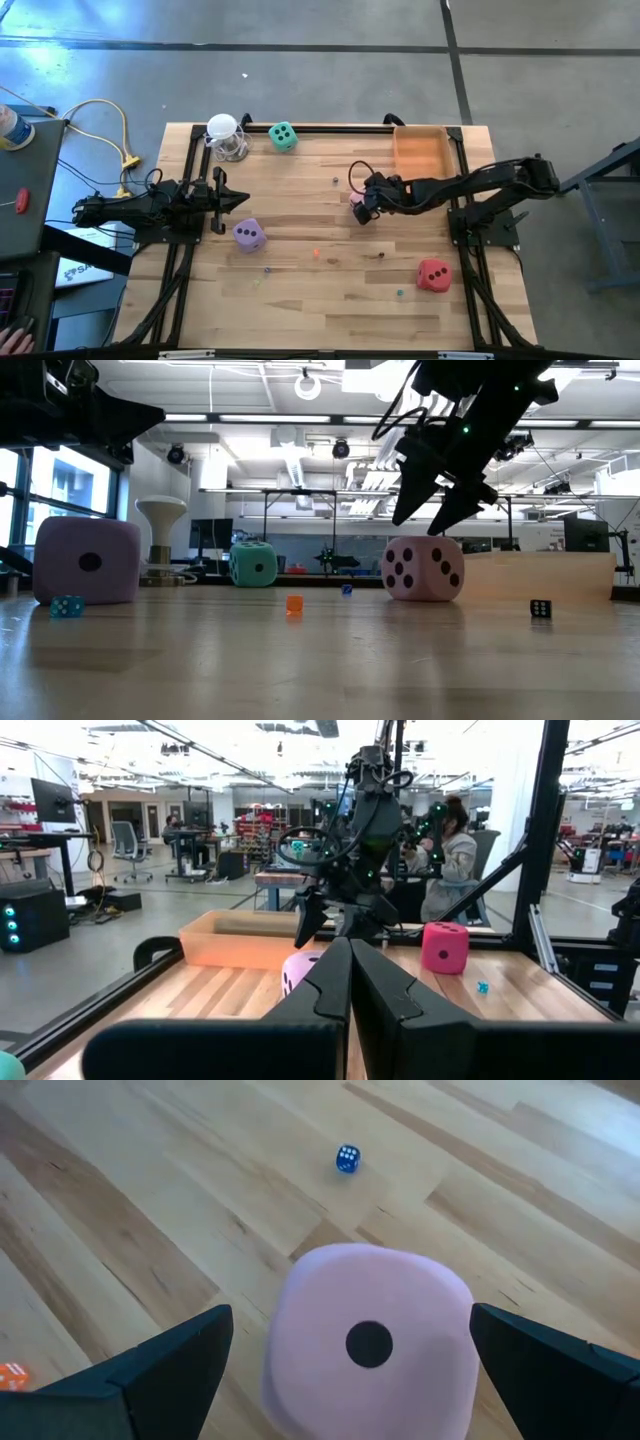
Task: Pick & Place Dice
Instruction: Put the pink large die into the orange bin
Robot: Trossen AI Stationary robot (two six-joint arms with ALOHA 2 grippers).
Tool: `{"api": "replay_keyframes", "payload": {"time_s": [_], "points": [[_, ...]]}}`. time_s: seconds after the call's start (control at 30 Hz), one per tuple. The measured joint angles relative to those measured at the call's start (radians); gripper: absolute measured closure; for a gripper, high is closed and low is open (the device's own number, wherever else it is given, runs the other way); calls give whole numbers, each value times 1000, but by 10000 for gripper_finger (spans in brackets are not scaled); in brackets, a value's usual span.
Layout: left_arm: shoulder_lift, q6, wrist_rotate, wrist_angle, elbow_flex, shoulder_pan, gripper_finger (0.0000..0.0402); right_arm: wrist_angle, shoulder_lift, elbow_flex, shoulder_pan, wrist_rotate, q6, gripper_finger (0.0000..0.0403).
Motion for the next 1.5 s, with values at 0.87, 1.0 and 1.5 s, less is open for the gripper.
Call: {"api": "replay_keyframes", "payload": {"time_s": [0.87,1.0,1.5], "points": [[0,0,0,0,0,0,401,3,66,-1,1,44,1,3],[0,0,0,0,0,0,401,3,66,-1,1,45,5,3],[0,0,0,0,0,0,401,33,115,0,-3,73,1,3]]}}
